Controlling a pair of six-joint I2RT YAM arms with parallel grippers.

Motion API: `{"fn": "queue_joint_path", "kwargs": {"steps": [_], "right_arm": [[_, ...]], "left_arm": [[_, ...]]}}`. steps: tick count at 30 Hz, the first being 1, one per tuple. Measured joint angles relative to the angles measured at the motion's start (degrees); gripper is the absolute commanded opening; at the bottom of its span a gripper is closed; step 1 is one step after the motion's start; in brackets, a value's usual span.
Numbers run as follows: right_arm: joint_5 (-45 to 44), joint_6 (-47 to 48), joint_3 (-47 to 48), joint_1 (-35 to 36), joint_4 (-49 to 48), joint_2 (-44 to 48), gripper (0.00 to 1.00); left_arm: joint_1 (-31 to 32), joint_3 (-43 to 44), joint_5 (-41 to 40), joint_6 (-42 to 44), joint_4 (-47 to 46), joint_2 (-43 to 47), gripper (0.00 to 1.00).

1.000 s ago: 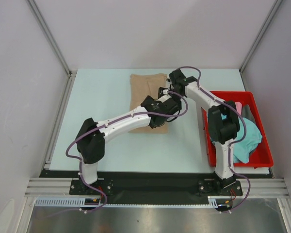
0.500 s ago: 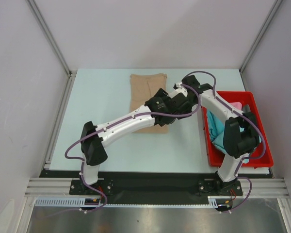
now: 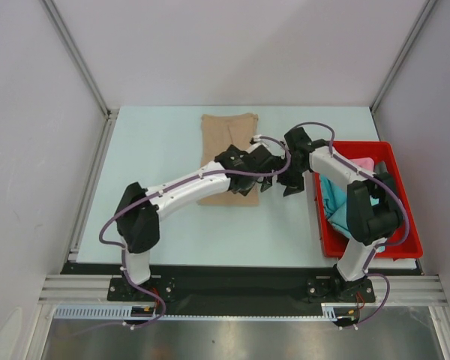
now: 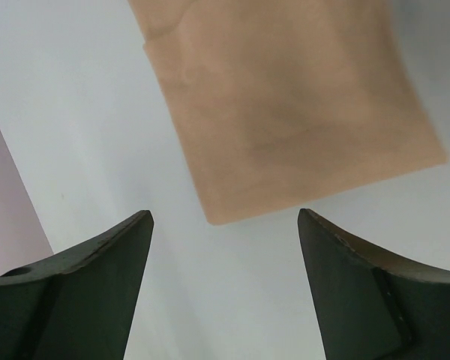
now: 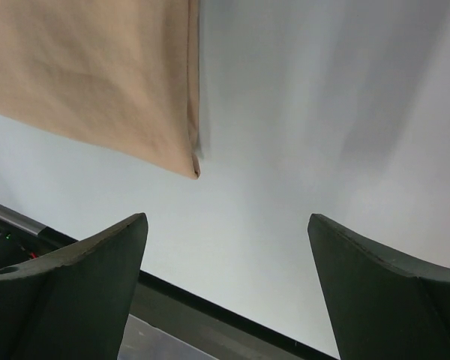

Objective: Fold and stack the t-shirts
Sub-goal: Fold the tshirt

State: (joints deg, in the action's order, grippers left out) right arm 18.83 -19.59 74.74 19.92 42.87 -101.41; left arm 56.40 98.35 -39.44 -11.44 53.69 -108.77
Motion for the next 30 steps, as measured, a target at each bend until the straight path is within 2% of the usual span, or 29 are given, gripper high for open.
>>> {"fn": "queue_joint_path", "kwargs": {"steps": [5,9,12,20,25,30], "right_arm": [[1.9,-1.4,-3.2,-0.7,-2.5,0.4,0.96],[4.1,-2.9,-6.0,-1.3,-5.4,1.4,0.97],[6.2,-4.4,-7.2,-1.5,-7.8,1.9,0.93],[11.7,-10.2,-13.3,-0.9,-16.0,3.0,0.89],[12.0,-12.4,-16.3,0.3,-19.7,3.2,0.8],[11.5,-15.7,-18.6,2.1,-24.3,3.2,0.65]], "left_arm": [[-8.3,-11.4,6.2,-1.7,-3.2,6.7,0.85],[-15.4,-23.2,12.6,-3.6,-7.0,16.3,0.84],[-21.6,-30.6,19.2,-6.1,-10.0,23.6,0.83],[-34.5,-44.7,35.3,-15.8,-17.9,34.7,0.8],[-43.8,-55.1,47.9,-22.6,-24.7,36.8,0.78],[-47.1,-60.4,55.5,-29.3,-30.1,35.6,0.77]]}}
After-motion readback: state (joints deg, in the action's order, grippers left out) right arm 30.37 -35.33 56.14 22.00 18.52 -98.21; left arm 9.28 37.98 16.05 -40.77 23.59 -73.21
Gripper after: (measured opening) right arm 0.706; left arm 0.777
